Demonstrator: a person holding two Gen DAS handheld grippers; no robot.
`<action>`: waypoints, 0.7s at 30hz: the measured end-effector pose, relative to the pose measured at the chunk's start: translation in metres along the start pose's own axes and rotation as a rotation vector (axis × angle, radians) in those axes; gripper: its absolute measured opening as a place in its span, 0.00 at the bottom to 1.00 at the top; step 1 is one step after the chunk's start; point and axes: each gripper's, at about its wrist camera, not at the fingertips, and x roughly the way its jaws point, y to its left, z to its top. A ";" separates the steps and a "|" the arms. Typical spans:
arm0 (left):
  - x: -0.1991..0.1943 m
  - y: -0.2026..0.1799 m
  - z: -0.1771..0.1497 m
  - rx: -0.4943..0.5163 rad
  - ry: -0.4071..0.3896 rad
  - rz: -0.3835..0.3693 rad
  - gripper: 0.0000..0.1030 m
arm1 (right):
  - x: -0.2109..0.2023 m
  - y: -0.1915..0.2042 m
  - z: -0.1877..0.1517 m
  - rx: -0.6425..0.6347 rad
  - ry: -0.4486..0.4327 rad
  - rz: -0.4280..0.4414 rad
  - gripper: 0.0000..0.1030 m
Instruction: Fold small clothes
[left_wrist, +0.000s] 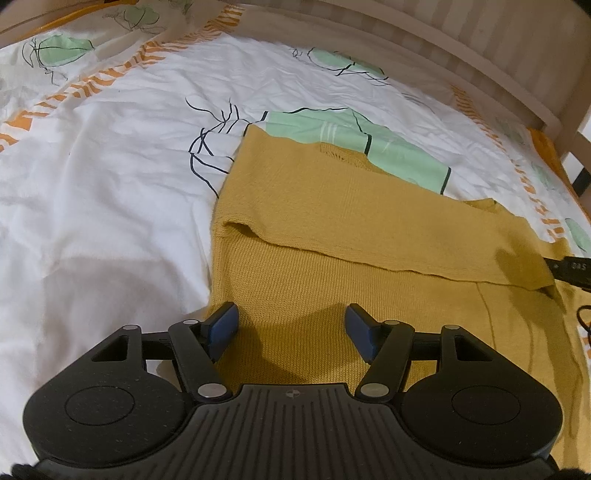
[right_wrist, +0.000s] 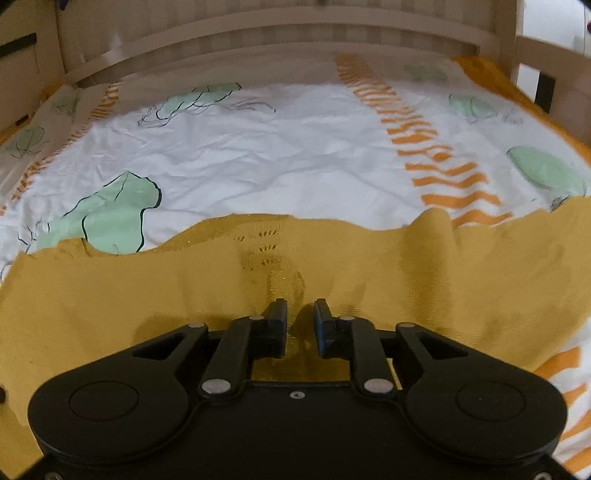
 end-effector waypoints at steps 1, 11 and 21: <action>0.000 0.000 0.000 0.001 0.000 0.002 0.61 | 0.002 0.000 0.000 0.003 0.001 0.007 0.32; 0.000 -0.001 0.000 0.001 0.000 0.004 0.61 | -0.002 0.011 -0.002 -0.042 -0.045 0.031 0.13; 0.000 -0.004 -0.002 0.010 -0.010 0.014 0.61 | -0.016 -0.045 0.008 0.088 -0.067 0.029 0.28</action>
